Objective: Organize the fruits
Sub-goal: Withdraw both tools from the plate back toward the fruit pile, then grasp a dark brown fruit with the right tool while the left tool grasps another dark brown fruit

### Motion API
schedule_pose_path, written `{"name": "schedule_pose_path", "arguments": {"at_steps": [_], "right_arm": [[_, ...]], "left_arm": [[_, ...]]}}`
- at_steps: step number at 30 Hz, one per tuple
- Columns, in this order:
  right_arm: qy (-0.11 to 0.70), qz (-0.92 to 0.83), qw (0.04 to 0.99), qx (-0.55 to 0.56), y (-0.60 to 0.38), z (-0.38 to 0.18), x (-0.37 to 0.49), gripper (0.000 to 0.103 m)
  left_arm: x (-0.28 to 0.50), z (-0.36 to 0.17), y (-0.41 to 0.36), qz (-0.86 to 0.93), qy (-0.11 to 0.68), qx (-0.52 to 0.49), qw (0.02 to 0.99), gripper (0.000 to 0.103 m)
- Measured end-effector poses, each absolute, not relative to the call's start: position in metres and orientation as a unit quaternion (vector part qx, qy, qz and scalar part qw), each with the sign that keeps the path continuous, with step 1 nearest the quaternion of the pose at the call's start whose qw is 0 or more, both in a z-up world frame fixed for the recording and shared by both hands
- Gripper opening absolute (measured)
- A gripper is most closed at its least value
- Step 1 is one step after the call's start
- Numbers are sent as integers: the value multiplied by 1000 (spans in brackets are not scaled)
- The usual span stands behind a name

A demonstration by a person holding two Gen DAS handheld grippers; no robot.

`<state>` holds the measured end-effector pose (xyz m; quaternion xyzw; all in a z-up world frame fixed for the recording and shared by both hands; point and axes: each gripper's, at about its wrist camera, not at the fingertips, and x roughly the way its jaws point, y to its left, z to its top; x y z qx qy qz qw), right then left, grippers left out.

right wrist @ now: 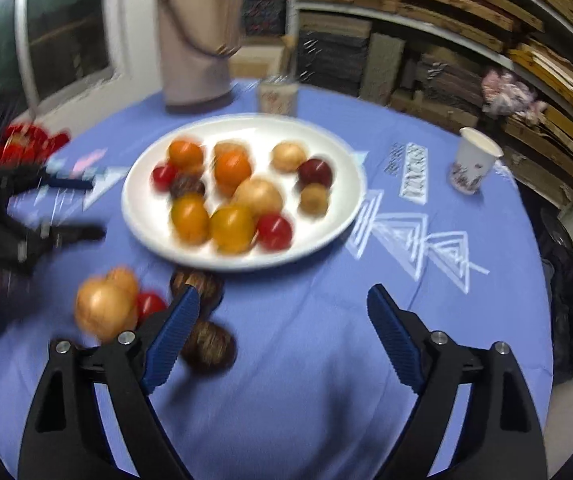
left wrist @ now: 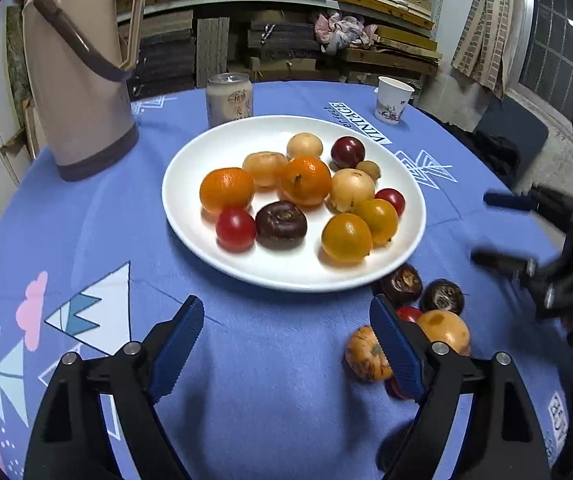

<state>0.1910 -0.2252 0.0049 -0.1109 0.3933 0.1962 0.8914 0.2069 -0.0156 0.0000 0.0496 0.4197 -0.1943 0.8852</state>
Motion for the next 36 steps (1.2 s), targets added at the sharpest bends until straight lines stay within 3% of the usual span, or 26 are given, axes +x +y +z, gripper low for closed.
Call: {"name": "schedule_pose_path", "arguments": {"at_steps": [13,23,34,36], "right_arm": [[416,247,863,-145,-202,-17,175,84],[432,254,853,-145,-190,-28,179,77],[437,274,847,-131,-187,-28,180,52],[438,277,846,-128,-187,-27,181,52]], "left_arm": [[198,-7,-25,-224,435,63,870,86],[176,4,-28,-282,437,96,849,86],[129,-19,-55,-351,430,220,802,86],[127,-23,-56,-363,436,223,793,86]]}}
